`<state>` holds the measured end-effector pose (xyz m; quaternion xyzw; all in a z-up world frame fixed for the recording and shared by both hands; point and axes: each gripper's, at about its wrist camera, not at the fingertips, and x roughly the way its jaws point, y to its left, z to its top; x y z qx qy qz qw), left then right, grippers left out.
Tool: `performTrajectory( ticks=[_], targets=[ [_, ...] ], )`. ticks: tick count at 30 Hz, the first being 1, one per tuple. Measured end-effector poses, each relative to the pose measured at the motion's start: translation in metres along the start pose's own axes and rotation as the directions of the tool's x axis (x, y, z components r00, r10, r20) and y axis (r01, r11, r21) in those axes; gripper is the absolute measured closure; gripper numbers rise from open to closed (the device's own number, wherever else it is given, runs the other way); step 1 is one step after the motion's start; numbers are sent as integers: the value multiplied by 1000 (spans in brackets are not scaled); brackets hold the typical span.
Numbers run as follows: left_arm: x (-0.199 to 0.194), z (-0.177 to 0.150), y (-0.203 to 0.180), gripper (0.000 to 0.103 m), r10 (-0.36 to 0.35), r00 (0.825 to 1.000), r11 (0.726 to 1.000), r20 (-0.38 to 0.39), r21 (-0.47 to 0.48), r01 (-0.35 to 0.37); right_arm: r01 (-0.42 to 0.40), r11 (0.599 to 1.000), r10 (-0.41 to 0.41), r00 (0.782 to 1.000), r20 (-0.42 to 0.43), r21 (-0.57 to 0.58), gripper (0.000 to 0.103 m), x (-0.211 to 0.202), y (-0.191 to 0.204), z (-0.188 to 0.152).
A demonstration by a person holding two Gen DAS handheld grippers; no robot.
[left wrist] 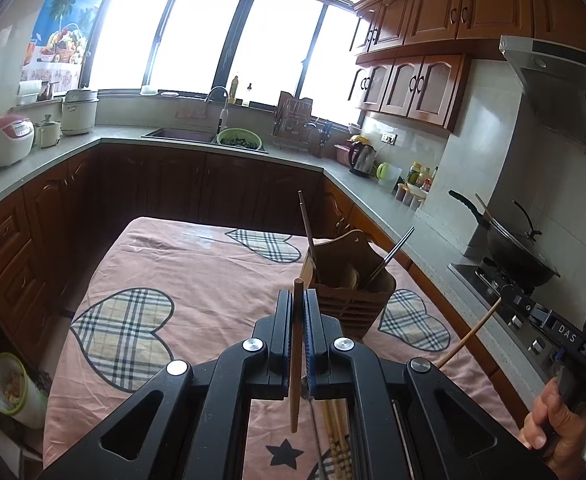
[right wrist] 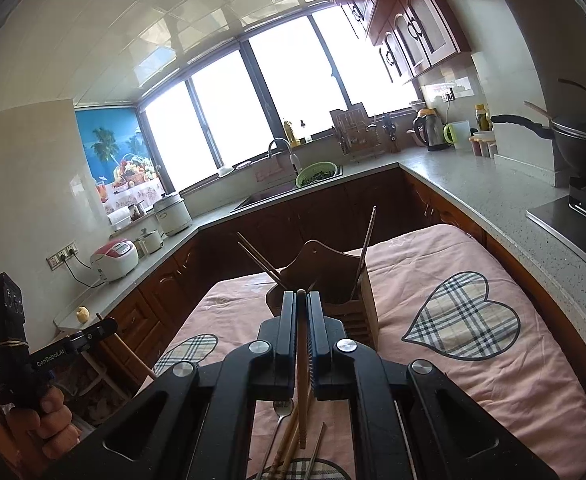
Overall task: Organize utensils
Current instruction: 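Lift both held chopsticks and carry them up over the wooden holder, then lower both chopsticks into the wooden holder slots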
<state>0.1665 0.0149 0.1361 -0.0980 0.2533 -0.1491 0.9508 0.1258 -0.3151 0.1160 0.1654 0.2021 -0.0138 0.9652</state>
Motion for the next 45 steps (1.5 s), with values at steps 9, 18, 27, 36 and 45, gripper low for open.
performTrajectory(
  ticks=[9,18,27,36,45],
  targets=[
    [11,21,-3,99,-16,999,1000,31,1,16,8,1000,-7,1000,30,-5,98,6,-4,17],
    [25,47,-9,99,-27,992,999,120,25,24,10,1000,-9,994,107,-9,99,11,-3,47],
    [67,79,-18,99,-37,983,999,178,35,31,29,1000,-31,980,196,12,99,31,-13,90],
    [133,100,-21,99,-30,980,1000,199,-4,31,75,997,-80,970,230,28,99,65,-31,118],
    [213,87,-12,99,22,990,996,136,-84,-11,89,993,-101,976,195,72,98,110,-54,97]
  ],
)
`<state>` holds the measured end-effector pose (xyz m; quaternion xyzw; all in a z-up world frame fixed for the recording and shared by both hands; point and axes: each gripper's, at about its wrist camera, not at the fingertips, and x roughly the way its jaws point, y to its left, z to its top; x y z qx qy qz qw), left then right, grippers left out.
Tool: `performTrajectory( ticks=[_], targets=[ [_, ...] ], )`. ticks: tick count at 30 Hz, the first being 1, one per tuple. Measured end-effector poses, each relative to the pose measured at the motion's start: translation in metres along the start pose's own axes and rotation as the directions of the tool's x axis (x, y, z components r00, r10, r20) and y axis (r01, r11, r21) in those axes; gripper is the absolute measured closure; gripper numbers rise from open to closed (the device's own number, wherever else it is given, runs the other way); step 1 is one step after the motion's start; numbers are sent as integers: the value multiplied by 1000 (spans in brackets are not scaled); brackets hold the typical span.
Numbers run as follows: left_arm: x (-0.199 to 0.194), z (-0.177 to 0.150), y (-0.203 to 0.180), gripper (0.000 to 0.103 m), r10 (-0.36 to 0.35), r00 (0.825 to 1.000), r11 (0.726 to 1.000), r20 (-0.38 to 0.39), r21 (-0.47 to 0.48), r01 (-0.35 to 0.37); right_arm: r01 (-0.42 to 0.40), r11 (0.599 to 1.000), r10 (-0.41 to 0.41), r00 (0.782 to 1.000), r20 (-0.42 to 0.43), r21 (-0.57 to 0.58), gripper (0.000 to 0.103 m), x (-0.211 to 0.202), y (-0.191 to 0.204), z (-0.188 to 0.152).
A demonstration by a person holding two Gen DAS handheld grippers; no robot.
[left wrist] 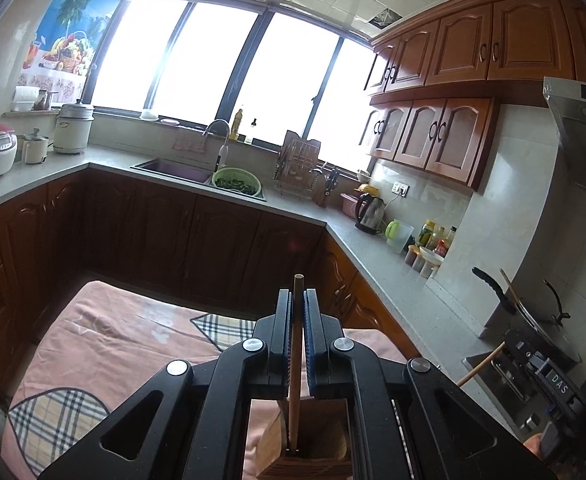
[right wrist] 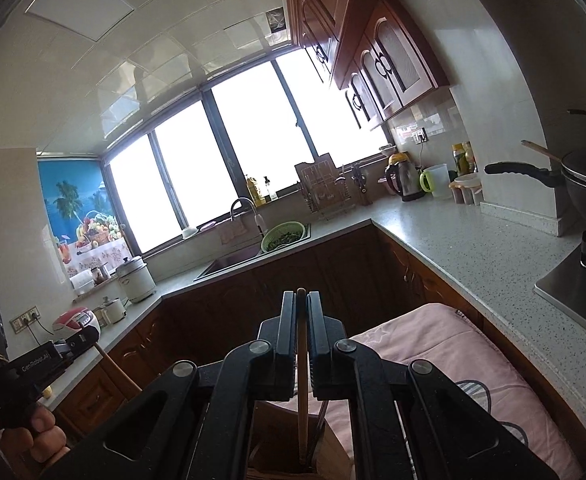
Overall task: Organize utensils
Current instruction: 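Lower both chopsticks into the wooden holder slots, then open both grippers to release the chopsticks inside the holder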
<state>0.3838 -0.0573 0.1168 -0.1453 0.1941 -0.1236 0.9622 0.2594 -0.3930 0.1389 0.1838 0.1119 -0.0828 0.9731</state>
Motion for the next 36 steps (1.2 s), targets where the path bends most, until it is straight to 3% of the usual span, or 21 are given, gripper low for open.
performTrajectory(
  ticks=[14,18,28,30,32,34,35,36],
  targets=[
    [50,-30,2,98,31,994,999,-102,15,-29,19,998,-11,992,-129,57,98,45,-21,-53],
    [52,-32,-1,97,59,994,997,-96,61,-53,20,998,-13,992,-129,57,98,46,-22,-52],
    [54,-32,6,96,51,991,998,-125,44,-46,22,998,-15,990,-140,51,97,47,-22,-49],
    [54,-32,4,95,56,990,998,-128,47,-50,22,998,-14,989,-150,51,93,48,-22,-49],
    [52,-31,4,87,59,990,998,-129,44,-54,17,998,-9,989,-147,57,89,46,-22,-50],
    [48,-30,4,73,65,991,997,-119,40,-60,21,998,-12,990,-142,59,72,44,-22,-50],
    [46,-30,4,73,67,991,997,-115,41,-62,15,998,-6,991,-135,65,53,41,-23,-50],
    [44,-31,4,72,68,991,997,-114,43,-64,11,997,-2,992,-125,71,43,39,-23,-50]
  ],
)
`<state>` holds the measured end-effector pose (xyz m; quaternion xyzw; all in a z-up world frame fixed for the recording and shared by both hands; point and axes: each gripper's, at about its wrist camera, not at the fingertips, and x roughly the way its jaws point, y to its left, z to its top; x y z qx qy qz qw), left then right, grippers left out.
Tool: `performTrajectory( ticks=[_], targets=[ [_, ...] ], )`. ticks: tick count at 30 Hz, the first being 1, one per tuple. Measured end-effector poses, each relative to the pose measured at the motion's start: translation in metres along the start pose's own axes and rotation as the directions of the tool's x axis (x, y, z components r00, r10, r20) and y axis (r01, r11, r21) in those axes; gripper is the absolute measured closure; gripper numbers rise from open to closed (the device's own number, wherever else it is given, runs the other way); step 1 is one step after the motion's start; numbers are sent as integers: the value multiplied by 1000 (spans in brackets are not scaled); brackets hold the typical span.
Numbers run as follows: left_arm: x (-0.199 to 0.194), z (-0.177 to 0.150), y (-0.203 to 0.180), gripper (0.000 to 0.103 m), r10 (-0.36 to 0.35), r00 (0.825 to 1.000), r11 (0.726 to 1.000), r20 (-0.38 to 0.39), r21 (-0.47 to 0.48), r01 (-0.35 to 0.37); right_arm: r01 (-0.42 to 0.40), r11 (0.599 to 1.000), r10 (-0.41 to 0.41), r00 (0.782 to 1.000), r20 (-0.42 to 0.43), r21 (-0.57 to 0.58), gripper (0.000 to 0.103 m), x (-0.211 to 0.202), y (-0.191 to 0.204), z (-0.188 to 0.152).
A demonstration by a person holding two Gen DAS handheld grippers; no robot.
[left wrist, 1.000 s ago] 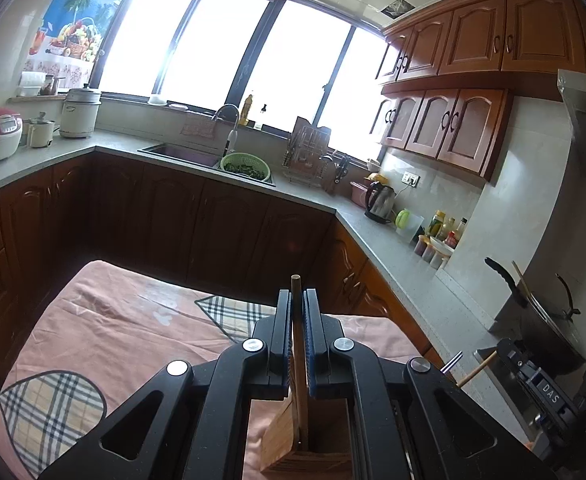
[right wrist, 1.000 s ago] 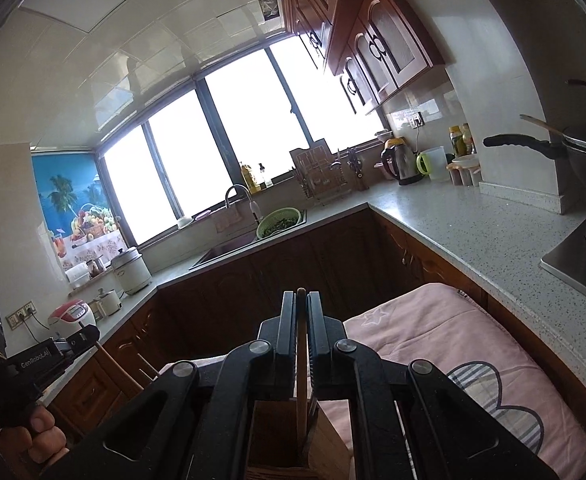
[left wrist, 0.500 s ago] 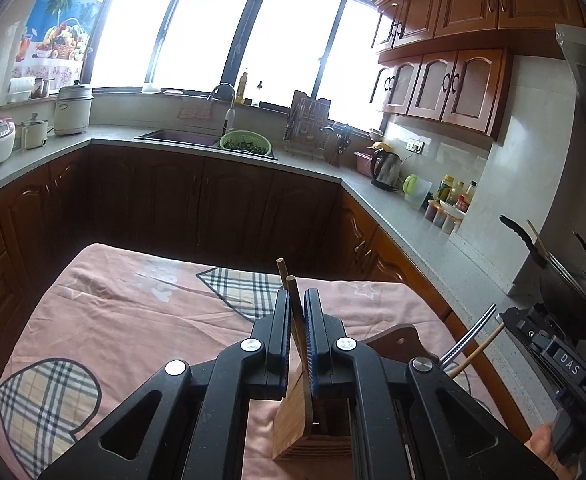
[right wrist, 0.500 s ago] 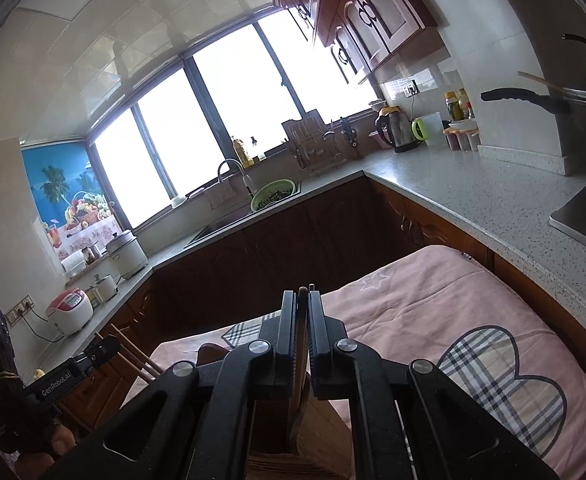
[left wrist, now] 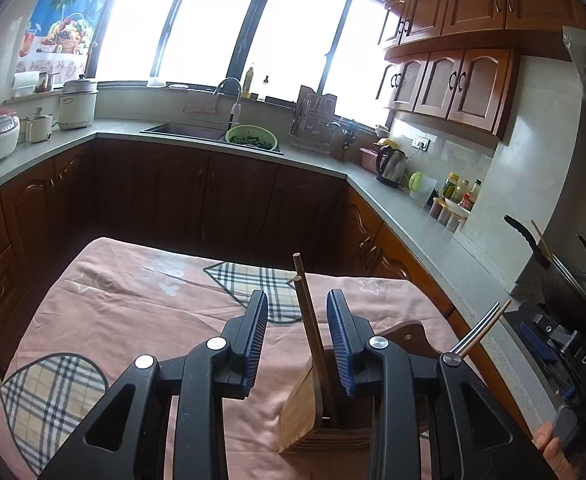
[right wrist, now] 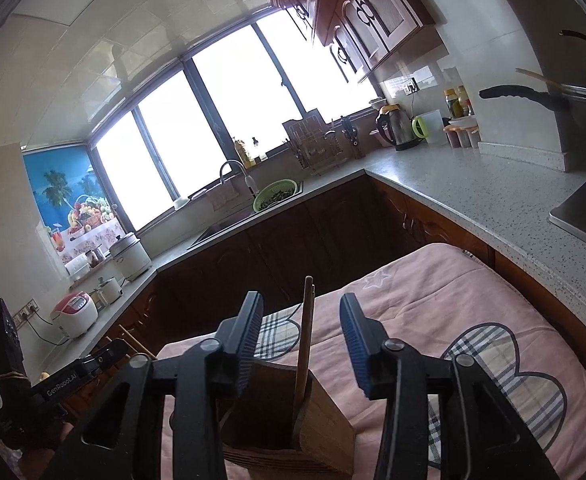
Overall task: Organize utensils
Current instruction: 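Open both grippers to release the chopsticks inside the holder, then withdraw both grippers from the holder back over the spoon and chopsticks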
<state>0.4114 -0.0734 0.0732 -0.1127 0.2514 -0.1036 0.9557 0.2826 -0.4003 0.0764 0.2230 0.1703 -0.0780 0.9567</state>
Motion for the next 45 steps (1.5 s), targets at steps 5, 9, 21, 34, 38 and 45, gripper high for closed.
performTrajectory(
  ticks=[5,9,21,34,38,45],
  targets=[
    [-17,-5,3,22,21,1000,1000,7,-13,-21,-9,1000,8,1000,19,19,14,-11,-2,2],
    [-38,-16,7,9,35,999,999,22,-2,-35,-16,1000,16,999,29,14,5,-25,-1,-1],
    [-100,-55,25,9,52,998,999,-44,6,-52,-2,1000,3,1000,-31,20,4,-72,0,-35],
    [-154,-95,41,9,78,989,997,-122,-11,-80,-2,1000,1,994,-107,-2,4,-115,11,-80],
    [-164,-103,46,9,82,986,996,-144,-11,-85,-2,1000,0,991,-134,-13,4,-122,13,-92],
    [-173,-112,50,9,88,982,996,-167,-7,-90,-4,999,-5,983,-183,-50,4,-131,19,-114]
  ],
)
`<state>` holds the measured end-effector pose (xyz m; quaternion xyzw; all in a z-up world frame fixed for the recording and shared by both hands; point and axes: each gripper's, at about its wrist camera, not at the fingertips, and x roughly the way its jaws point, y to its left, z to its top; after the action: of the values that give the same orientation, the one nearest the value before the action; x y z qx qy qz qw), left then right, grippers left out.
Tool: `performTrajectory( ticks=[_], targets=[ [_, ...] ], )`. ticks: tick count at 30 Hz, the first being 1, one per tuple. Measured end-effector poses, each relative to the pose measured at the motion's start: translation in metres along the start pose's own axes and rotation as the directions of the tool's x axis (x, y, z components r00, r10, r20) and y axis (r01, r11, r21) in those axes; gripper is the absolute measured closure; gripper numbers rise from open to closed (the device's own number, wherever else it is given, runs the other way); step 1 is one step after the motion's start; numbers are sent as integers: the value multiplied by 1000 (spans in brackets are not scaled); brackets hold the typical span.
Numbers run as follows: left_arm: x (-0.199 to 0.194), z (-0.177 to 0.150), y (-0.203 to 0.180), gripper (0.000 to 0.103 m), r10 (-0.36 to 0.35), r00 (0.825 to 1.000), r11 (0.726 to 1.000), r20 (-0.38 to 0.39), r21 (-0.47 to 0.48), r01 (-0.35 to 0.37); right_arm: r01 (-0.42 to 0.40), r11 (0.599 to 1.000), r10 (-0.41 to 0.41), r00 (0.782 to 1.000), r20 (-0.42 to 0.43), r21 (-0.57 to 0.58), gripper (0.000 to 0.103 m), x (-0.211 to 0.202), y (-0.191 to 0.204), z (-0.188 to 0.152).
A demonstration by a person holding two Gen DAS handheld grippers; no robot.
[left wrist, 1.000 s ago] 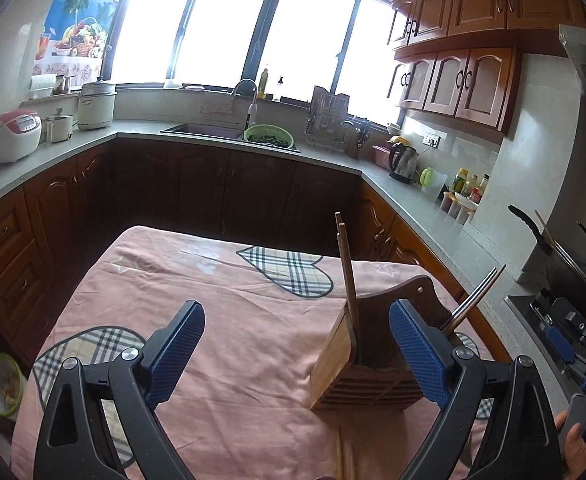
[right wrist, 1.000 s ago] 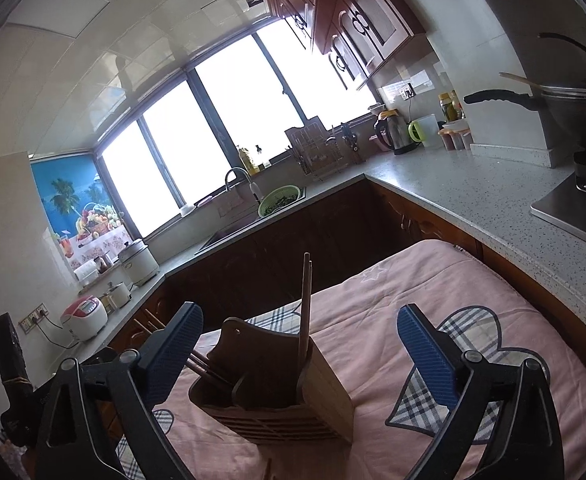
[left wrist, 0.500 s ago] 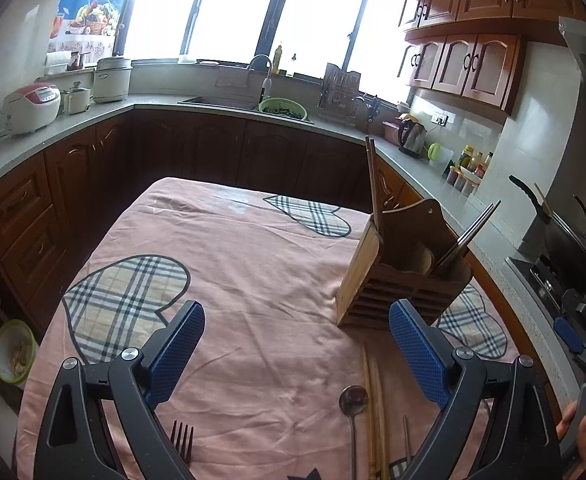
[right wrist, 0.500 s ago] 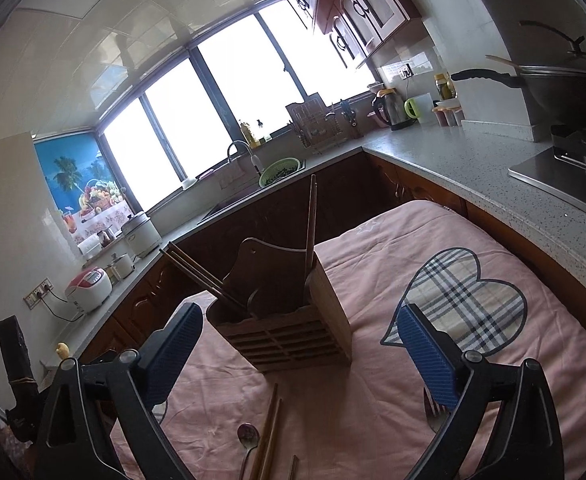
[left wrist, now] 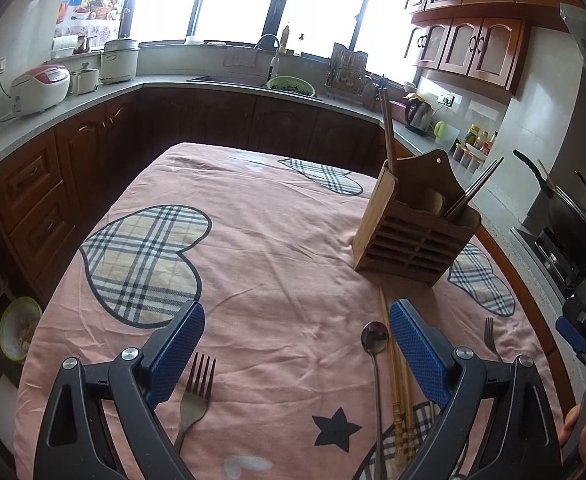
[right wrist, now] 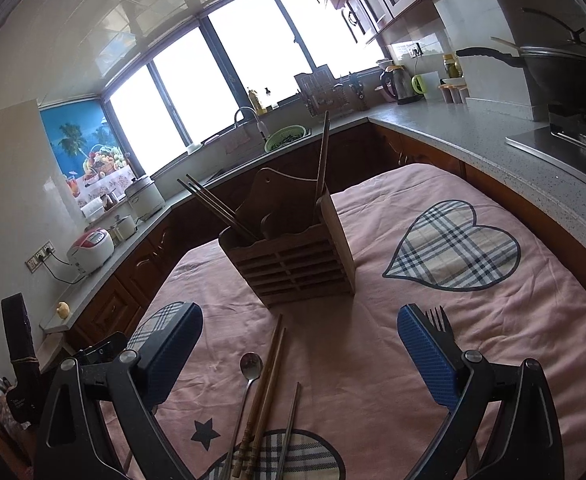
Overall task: Organize utensils
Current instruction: 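Withdraw both grippers from the holder back over the spoon and chopsticks, then close the right gripper on a metal chopstick while the left gripper grasps the metal spoon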
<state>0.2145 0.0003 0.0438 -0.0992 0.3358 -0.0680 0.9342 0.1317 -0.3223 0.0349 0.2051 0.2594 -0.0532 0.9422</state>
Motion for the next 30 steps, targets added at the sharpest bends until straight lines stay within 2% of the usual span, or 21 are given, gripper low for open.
performTrajectory(
  ticks=[12,23,25,27,28,30],
  targets=[
    [6,-13,2,9,5,999,1000,-44,9,-5,24,998,-28,997,-74,-53,4,2,9,-31],
    [23,-14,-3,10,9,997,999,-80,32,-7,55,991,-74,985,-157,-121,5,27,20,-55],
    [27,-14,-6,12,14,996,999,-83,37,-11,57,989,-80,982,-172,-135,11,33,22,-58],
    [32,-14,-9,16,22,996,999,-88,48,-18,55,988,-82,977,-196,-143,26,39,22,-61],
    [36,-14,-10,20,18,995,998,-97,54,-13,52,988,-82,974,-212,-144,29,43,22,-62],
    [42,-14,-13,26,9,993,998,-114,65,-2,40,990,-72,967,-245,-133,46,51,20,-65]
  ],
)
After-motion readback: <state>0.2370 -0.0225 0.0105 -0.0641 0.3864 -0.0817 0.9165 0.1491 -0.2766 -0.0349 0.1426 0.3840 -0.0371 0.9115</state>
